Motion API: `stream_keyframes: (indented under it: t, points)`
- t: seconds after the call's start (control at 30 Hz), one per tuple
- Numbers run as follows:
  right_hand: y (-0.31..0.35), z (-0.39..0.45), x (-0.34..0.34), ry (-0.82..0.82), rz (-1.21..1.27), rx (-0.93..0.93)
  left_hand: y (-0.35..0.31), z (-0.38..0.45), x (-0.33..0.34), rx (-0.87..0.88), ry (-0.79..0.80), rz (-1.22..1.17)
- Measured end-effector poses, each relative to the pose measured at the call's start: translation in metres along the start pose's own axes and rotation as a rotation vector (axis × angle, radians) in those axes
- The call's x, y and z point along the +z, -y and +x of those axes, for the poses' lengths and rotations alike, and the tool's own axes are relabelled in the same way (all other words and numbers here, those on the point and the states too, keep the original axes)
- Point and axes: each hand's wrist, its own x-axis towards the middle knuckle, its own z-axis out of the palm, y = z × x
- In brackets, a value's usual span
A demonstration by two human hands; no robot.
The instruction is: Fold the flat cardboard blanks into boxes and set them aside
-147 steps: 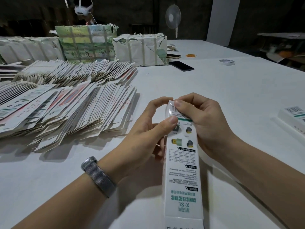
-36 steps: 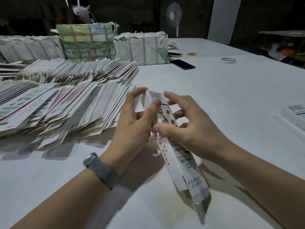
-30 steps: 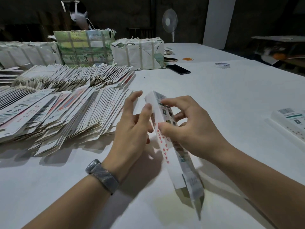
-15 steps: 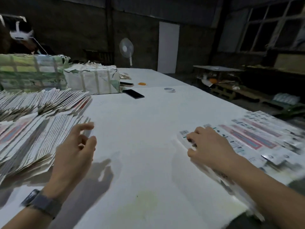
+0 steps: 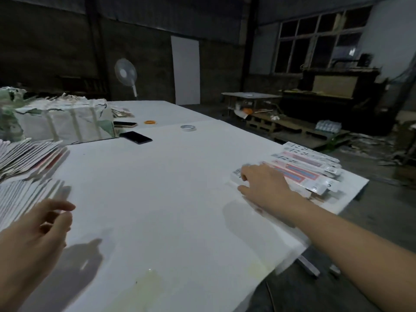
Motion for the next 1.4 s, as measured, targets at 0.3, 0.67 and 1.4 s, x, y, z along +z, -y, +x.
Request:
stream_keyframes:
  t: [0.3, 0.67, 1.4]
  points:
    - [0.181, -0.021, -0.015, 0.106, 0.608, -0.312, -0.126, -0.038, -0.023, 0.101, -0.095, 0.147]
    - [0.352, -0.029, -0.024, 0.086, 0.873, -0.636, -0.068, -0.016, -0.094, -0.483, -0.003, 0.791]
    - [0.314, 0.002, -0.013, 0.236, 1.529, -0.14, -0.121, -0.026, -0.063, 0.358, -0.493, -0.002]
